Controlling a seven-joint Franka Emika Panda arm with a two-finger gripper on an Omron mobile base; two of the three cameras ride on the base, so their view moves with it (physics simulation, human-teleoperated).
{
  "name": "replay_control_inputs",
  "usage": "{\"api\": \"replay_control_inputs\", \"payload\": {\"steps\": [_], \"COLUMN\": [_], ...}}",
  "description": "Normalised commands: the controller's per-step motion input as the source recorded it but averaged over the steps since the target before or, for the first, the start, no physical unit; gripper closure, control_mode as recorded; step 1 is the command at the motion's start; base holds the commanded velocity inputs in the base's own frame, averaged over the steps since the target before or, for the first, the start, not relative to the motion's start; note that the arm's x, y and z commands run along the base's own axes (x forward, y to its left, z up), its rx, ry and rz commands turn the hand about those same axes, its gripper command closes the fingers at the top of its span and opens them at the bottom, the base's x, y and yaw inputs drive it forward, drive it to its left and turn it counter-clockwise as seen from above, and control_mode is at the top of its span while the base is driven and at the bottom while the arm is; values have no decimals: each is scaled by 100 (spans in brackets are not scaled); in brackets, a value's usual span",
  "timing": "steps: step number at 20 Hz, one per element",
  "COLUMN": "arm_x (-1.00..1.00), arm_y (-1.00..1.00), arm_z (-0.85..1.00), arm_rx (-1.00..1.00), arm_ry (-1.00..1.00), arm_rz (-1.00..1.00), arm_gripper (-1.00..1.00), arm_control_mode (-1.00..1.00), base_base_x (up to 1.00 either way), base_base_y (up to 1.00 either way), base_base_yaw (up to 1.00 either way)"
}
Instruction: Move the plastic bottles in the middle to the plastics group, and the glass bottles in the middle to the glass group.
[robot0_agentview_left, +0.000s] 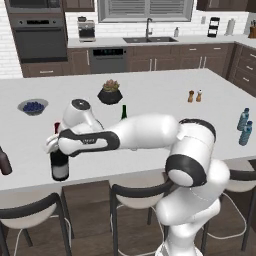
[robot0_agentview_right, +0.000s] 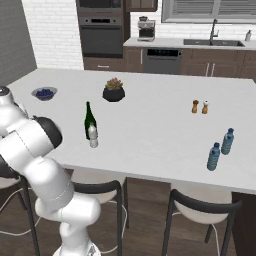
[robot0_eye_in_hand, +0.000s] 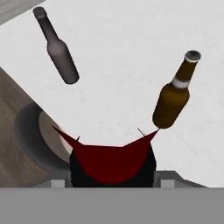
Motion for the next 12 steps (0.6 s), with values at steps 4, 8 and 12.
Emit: {"api": "replay_control_inputs", "payload": {"steps": [4,8,12], "arm_x": [0,13,6], "arm_y": [62,52,22], "arm_z": [0,0,0], "arm_rx": [0,0,0], "arm_ry": [-1,-3,-2], "arm_rz": [0,0,0], "arm_gripper": [100,100,100], "arm_control_mode": [-100,-100,-100], "base_base_x": [0,0,0], "base_base_y": [0,0,0], "base_base_yaw": [0,0,0]}}
